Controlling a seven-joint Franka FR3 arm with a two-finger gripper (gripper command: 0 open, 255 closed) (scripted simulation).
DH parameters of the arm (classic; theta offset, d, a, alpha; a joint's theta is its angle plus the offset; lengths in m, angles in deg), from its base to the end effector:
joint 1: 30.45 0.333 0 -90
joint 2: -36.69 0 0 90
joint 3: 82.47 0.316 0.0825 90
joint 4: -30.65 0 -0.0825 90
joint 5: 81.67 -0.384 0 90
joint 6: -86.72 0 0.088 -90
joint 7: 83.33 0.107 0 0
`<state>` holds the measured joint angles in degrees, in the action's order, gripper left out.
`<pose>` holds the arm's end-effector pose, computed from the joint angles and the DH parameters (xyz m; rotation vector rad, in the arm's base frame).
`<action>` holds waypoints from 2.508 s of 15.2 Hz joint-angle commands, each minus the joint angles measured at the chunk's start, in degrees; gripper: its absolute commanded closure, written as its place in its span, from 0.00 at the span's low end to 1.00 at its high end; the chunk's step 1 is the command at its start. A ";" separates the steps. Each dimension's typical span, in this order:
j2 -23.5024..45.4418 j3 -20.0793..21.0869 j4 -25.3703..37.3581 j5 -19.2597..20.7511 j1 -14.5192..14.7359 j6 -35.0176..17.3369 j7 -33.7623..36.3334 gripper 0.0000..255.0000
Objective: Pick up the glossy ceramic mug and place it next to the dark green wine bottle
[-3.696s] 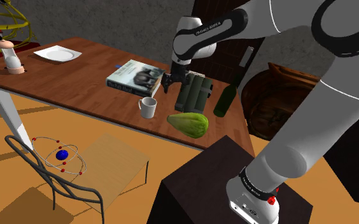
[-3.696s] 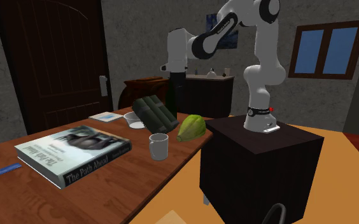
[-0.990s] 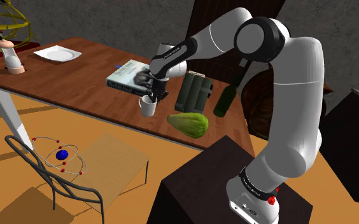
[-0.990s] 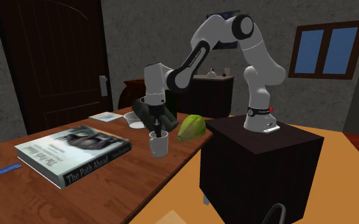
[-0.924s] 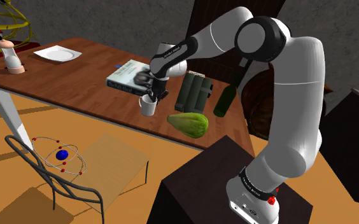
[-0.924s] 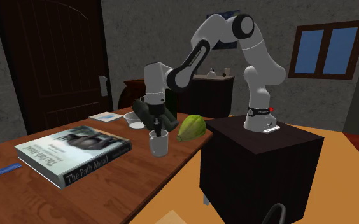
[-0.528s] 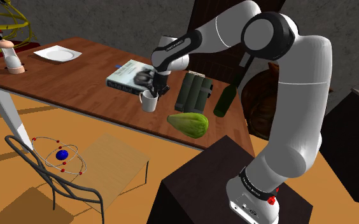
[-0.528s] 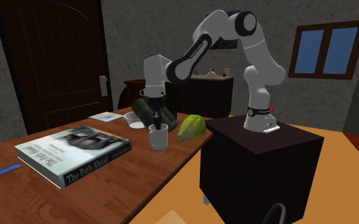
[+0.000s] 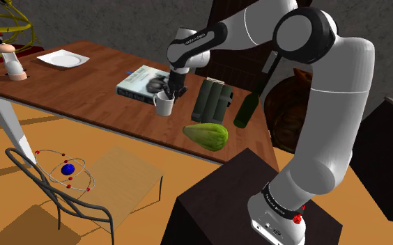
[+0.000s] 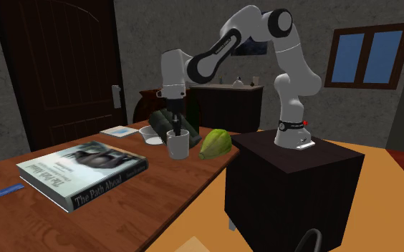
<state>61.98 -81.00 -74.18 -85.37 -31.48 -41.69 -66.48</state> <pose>0.6412 0.0057 0.2897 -3.0434 0.5061 0.0597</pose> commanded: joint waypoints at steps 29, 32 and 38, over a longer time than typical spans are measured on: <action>-9.00 -0.09 10.93 0.39 -0.10 19.91 1.13 1.00; -9.37 -0.09 12.73 0.42 -0.11 22.07 1.25 1.00; -9.77 -0.10 16.79 0.47 -0.13 26.53 1.49 1.00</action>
<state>52.23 -81.12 -58.19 -84.92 -31.66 -15.97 -65.12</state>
